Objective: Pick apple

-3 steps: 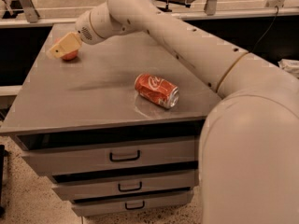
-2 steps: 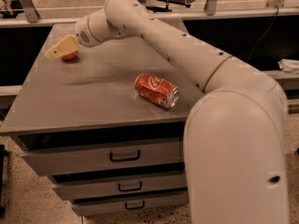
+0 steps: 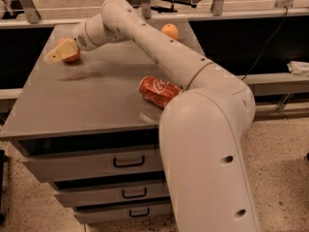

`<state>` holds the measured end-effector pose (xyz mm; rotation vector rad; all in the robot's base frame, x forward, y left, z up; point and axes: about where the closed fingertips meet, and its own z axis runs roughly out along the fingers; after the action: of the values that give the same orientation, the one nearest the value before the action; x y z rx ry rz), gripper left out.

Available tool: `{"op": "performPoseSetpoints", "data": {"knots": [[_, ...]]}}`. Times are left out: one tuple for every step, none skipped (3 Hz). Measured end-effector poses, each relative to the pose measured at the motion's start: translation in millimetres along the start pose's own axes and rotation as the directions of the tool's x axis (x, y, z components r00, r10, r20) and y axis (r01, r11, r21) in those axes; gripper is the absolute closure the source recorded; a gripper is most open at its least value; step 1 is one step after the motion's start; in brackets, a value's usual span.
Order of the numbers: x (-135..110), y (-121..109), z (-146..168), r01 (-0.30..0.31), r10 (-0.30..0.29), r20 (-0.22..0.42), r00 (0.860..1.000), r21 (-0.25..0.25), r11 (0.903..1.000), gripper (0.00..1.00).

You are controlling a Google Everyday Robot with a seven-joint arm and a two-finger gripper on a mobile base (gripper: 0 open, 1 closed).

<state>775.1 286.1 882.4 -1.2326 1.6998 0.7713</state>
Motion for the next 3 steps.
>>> {"op": "performPoseSetpoints", "data": {"knots": [[16, -15, 4, 0.003, -0.002, -0.034, 0.999, 0.024, 0.9997, 0.25], [30, -25, -7, 0.006, -0.002, -0.057, 0.998, 0.059, 0.9983, 0.48], [31, -28, -19, 0.016, -0.012, -0.045, 0.999, 0.085, 0.9963, 0.72]]}}
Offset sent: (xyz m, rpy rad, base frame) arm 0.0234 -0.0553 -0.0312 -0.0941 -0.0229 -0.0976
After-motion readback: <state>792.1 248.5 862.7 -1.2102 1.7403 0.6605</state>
